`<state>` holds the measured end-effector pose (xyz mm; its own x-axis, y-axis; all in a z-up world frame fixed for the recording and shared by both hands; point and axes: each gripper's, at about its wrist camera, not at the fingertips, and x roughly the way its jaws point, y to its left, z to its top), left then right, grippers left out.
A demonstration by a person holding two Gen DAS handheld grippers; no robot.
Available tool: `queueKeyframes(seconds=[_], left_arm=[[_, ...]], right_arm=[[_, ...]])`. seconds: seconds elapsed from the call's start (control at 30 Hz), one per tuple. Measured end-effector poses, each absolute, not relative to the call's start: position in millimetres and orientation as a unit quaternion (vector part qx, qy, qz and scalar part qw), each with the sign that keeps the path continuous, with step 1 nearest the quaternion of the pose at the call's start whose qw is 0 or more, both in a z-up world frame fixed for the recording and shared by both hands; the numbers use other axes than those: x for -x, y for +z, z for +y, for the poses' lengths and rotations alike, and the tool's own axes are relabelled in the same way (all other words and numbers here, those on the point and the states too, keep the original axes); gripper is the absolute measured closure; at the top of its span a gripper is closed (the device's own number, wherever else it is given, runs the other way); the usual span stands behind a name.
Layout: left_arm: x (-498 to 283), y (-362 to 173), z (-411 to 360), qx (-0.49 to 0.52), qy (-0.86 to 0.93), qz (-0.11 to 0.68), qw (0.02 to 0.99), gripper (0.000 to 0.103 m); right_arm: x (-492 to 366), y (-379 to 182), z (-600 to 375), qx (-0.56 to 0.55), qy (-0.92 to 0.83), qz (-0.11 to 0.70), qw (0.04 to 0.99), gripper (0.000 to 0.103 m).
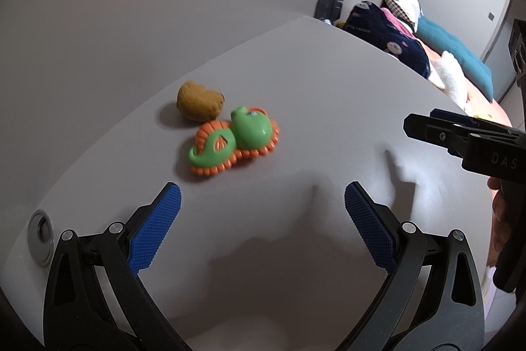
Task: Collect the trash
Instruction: 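Move both open tools back over the table toward the seahorse and tan toy, then grasp the green seahorse toy with the left tool while the right tool grasps the tan toy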
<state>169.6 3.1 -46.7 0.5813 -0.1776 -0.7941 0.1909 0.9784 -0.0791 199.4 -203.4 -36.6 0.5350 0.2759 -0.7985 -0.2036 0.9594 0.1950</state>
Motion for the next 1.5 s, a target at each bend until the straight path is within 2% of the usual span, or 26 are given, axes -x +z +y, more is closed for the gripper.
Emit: queueKeyframes(seconds=[0.57,0.6,0.73,1.5], left_arm=[[-225,-72,16,0.005,-0.092,0.448,0.889,0.007],[-226,-73,16,0.000,-0.090,0.447,0.890,0.009],[-227,-75,15,-0.016,-0.091,0.446,0.890,0.033],[-172,-56,85,0.002,-0.019,0.425,0.905,0.033]], right_arm=[[-251,-51,-172,-0.041,0.141,0.471,0.870,0.027],[-253,-51,-170,-0.041,0.142,0.471,0.870,0.027],[-259,-49,-161,-0.038,0.147,0.470,0.870,0.027],[-264,-55,-69,0.005,0.226,0.478,0.848,0.027]])
